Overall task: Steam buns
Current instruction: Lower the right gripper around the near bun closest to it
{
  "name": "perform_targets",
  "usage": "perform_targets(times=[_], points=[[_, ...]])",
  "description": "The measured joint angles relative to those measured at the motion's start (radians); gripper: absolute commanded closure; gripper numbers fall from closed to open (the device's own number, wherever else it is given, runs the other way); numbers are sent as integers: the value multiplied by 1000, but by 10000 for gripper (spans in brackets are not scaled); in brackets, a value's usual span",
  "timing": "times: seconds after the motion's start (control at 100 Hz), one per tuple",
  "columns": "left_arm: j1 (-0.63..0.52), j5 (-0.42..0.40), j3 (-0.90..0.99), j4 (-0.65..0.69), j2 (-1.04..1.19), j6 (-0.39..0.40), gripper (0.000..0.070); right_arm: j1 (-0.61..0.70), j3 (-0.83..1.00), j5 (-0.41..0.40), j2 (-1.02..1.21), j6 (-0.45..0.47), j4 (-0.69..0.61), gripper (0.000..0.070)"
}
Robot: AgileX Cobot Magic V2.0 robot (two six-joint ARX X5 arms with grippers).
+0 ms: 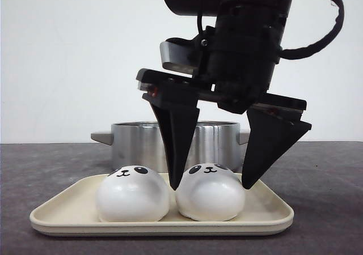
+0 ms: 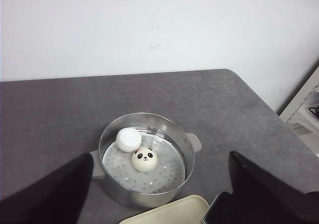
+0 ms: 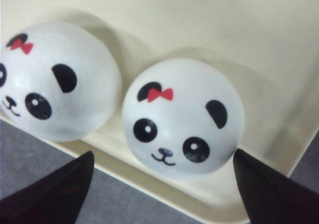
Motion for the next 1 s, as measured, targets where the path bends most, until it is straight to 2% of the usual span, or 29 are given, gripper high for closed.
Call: perform_targets(times=[0.06, 0.63, 0.76, 0.92, 1.0], points=[[0, 0, 0, -3, 0, 0, 185, -2, 0, 1, 0, 0, 10, 157], [0, 0, 0, -7, -4, 0, 185, -44, 0, 20, 19, 0, 18, 162], [0, 0, 0, -7, -4, 0, 185, -44, 0, 20, 19, 0, 18, 252], [0, 0, 0, -7, -4, 0, 185, -44, 0, 20, 19, 0, 18, 322], [0, 0, 0, -7, -4, 0, 185, -44, 0, 20, 19, 0, 18, 398]])
